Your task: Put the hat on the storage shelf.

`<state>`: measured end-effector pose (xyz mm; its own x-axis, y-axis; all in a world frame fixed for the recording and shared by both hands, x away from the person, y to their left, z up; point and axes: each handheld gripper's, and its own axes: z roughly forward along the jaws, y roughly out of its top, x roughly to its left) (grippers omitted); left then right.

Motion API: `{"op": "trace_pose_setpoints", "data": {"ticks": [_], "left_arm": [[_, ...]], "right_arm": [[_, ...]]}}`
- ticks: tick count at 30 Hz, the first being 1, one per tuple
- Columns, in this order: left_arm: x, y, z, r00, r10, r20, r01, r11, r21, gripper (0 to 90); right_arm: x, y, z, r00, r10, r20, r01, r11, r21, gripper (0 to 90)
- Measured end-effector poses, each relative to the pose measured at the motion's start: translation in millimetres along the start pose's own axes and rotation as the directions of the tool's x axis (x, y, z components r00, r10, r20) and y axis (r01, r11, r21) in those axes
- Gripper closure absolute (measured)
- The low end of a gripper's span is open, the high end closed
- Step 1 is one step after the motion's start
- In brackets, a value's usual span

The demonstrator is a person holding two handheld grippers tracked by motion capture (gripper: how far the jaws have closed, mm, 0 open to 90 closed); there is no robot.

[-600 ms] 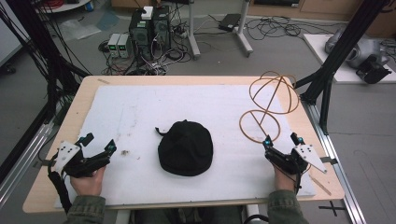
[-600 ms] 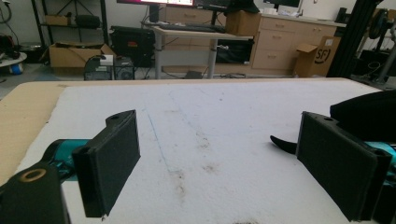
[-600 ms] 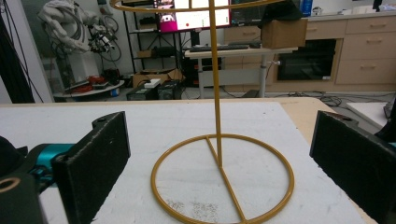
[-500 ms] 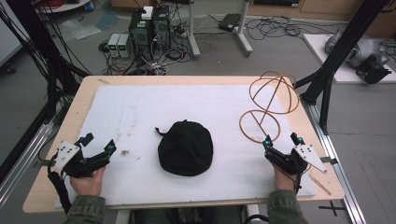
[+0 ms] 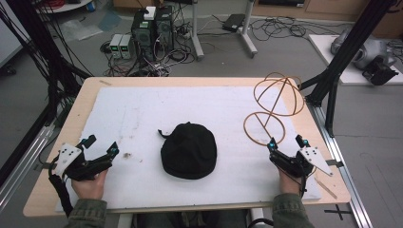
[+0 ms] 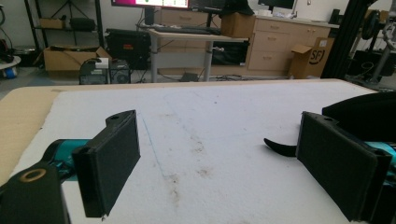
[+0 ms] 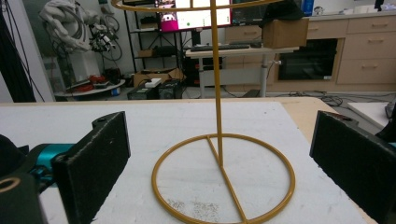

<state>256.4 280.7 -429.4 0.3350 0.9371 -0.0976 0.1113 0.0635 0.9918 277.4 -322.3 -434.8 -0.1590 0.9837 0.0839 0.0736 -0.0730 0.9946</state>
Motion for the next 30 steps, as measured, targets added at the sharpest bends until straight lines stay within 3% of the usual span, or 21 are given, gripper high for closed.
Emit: {"op": "trace_pose_setpoints", "data": {"ticks": [9, 14, 21, 23, 30], "left_arm": [[-7.7, 12.7, -0.3, 0.9963, 0.056, 0.066, -0.056, 0.9984, -0.001, 13.8], [-15.3, 19.8, 6.6, 0.9873, 0.084, 0.135, -0.09, 0.995, 0.042, 13.8], [-36.1, 30.2, 20.1, 0.9606, 0.071, 0.269, -0.094, 0.9929, 0.074, 13.8], [-43.4, 32.1, 24.6, 0.9487, 0.067, 0.309, -0.097, 0.9918, 0.084, 13.7], [-64.9, 35.7, 36.4, 0.9236, 0.075, 0.376, -0.114, 0.9901, 0.082, 13.8]], "right_arm": [[-0.8, 1.3, 0.6, 1.0, 0.004, -0.002, -0.004, 1.0, -0.007, 4.1], [-2.9, 2.0, 0.6, 0.9999, 0.013, 0.0, -0.013, 1.0, -0.007, 4.1], [-5.0, 1.6, 1.4, 0.9996, 0.023, -0.014, -0.023, 1.0, 0.002, 4.1], [-5.2, 1.7, 1.4, 0.9991, 0.02, -0.038, -0.02, 1.0, 0.01, 4.1], [-6.7, 2.1, 0.2, 0.9983, 0.024, -0.053, -0.023, 1.0, 0.013, 4.1]]}}
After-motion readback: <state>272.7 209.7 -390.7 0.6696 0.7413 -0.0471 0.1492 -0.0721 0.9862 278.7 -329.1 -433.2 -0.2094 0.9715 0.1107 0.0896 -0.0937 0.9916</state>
